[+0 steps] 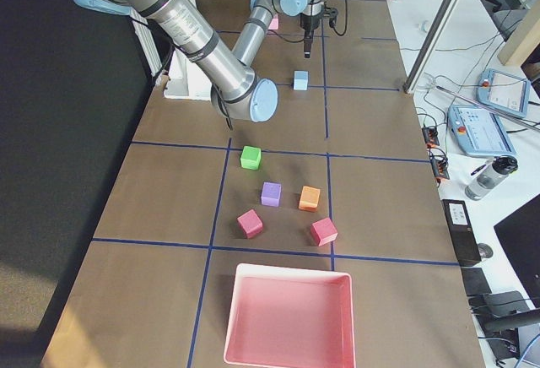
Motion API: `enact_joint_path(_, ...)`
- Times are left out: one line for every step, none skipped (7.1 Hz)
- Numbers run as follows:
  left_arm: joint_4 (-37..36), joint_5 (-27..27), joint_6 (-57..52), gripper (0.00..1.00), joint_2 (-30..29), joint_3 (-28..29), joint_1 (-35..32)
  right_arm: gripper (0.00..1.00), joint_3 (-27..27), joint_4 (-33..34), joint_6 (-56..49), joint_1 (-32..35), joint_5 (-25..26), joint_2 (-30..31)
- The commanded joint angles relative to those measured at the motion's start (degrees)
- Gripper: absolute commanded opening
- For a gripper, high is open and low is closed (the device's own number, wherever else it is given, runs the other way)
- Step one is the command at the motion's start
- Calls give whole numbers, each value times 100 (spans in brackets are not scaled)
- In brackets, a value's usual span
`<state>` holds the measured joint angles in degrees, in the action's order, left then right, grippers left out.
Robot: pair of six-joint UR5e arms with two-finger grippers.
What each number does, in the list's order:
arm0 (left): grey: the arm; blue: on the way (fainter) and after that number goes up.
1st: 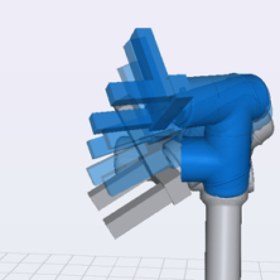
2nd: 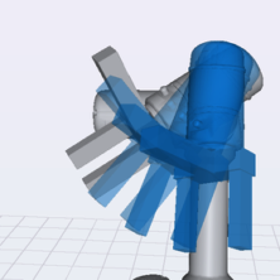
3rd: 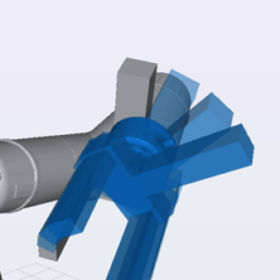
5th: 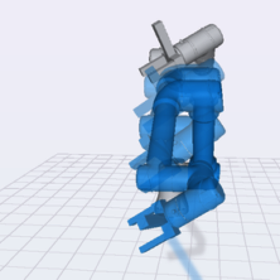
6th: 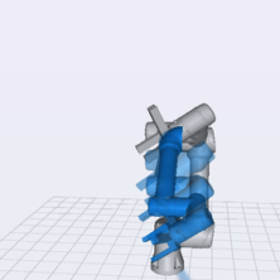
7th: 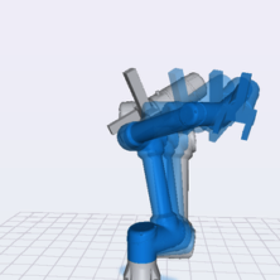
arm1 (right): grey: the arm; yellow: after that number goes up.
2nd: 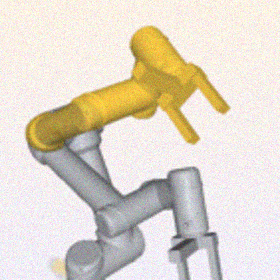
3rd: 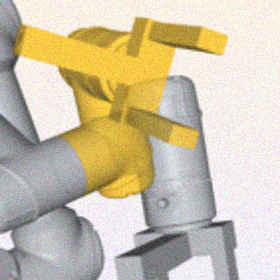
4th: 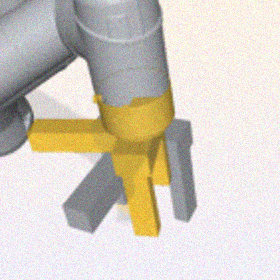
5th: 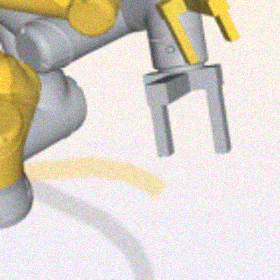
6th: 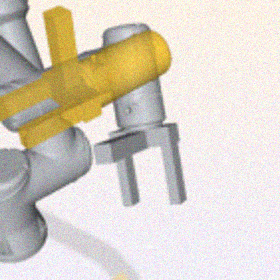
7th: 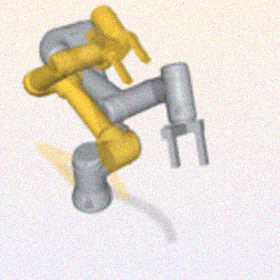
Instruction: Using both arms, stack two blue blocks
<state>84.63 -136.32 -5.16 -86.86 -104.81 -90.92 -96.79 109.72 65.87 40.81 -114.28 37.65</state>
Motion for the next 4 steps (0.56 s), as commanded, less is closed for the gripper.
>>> enact_joint_path(-8, -17, 624, 100, 3, -809, 509, 100, -707, 111, -1268, 1072, -574, 897)
enact_joint_path(44, 44, 1691, 100, -75, -1239, 1105, 100, -745, 94, -2271, 1731, -1047, 1381)
enact_joint_path(36, 236, 2503, 100, -485, -1383, 1729, 100, -728, 85, -3333, 2355, -1331, 1777)
enact_joint_path(36, 472, 2798, 100, -750, -1323, 2205, 100, -701, 59, -4327, 2840, -1499, 2242)
